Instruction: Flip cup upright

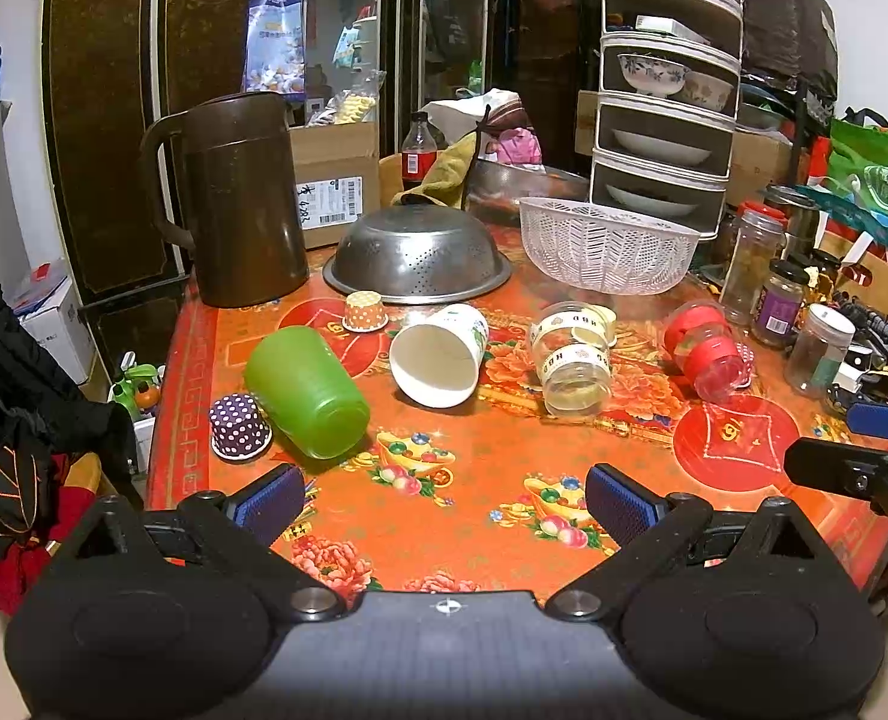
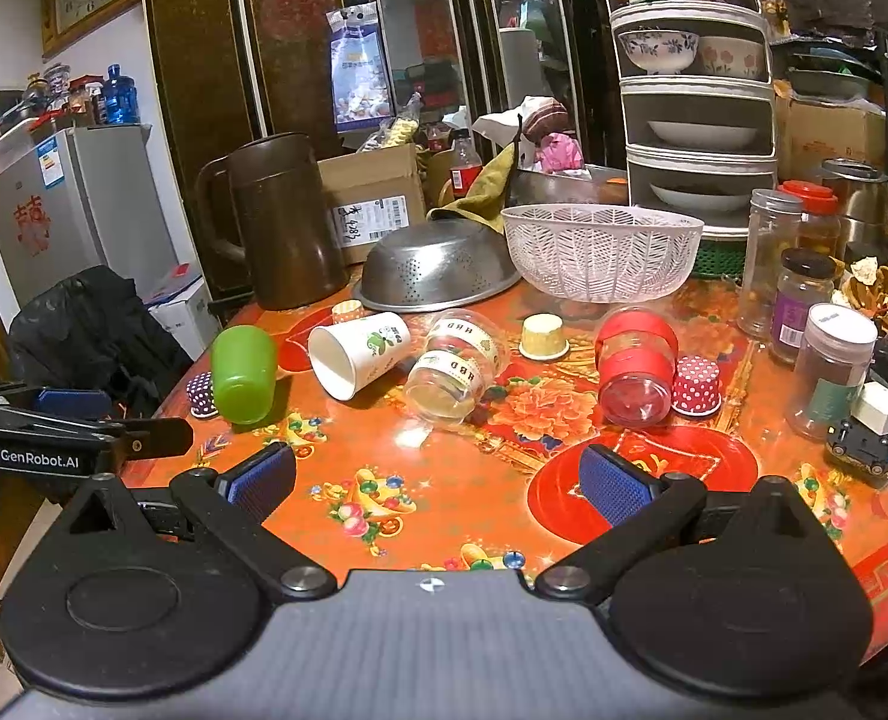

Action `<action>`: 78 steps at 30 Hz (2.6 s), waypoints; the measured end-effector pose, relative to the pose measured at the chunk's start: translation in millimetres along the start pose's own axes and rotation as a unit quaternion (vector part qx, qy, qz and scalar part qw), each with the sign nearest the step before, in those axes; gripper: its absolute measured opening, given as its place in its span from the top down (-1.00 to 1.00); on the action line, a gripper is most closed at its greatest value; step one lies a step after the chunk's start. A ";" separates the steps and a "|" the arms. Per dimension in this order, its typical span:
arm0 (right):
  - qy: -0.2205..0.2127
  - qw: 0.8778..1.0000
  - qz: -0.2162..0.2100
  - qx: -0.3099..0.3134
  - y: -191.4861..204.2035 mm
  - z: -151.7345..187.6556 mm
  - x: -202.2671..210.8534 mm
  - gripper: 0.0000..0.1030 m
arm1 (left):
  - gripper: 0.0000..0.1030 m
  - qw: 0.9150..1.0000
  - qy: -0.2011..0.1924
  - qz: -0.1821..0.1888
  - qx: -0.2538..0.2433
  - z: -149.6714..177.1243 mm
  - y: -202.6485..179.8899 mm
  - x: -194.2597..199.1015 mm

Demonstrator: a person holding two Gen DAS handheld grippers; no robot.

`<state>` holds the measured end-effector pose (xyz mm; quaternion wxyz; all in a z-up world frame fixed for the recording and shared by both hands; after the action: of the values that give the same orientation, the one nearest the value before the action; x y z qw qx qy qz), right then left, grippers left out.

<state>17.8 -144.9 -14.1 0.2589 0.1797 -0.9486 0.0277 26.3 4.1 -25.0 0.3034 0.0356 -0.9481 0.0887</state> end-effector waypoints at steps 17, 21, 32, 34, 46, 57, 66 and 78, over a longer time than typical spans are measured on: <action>0.005 1.000 -0.003 -0.005 0.7 0.7 -1.9 -0.98 | -0.96 1.000 0.005 0.000 0.000 1.3 0.4 -2.2; 0.005 1.000 -0.005 -0.004 1.0 0.7 -1.4 -0.98 | -0.96 1.000 0.005 0.000 0.000 1.4 0.4 -2.2; 0.007 1.000 -0.005 -0.003 -0.1 1.2 -3.5 -0.98 | -0.96 1.000 0.007 0.001 0.001 2.8 0.1 -2.8; 0.008 1.000 -0.005 -0.002 0.5 1.6 -4.1 -0.98 | -0.96 1.000 0.008 0.002 0.000 3.2 0.1 -3.1; 0.013 1.000 -0.005 0.000 1.3 1.9 -6.5 -0.98 | -0.96 1.000 0.011 0.000 0.001 4.1 0.9 -7.5; 0.025 0.999 -0.006 -0.018 -10.1 1.5 -19.8 -0.98 | -0.96 1.000 0.008 0.007 0.010 4.1 11.1 -12.3; 0.144 0.986 0.069 -0.047 -107.5 -56.2 -112.0 -0.97 | -0.96 0.999 -0.007 0.035 0.030 3.4 27.7 -12.4; 0.240 0.965 0.100 -0.043 -122.6 -61.6 -181.5 -0.67 | -0.96 0.998 0.002 0.046 0.052 8.7 55.7 -11.9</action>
<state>236.4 -191.1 -56.8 0.4821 0.0607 -0.8723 0.0544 24.3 57.3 -47.1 0.2990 0.0079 -0.9420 0.1518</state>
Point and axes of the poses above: each gripper's, at about its wrist camera, not at the fingertips, and x roughly against the way its jaws point, y to its left, z to its underside, the point moved 3 cm from there along -x, roughly the way its jaws point, and after that the axes turned 10 degrees about x, right-handed, at the moved point
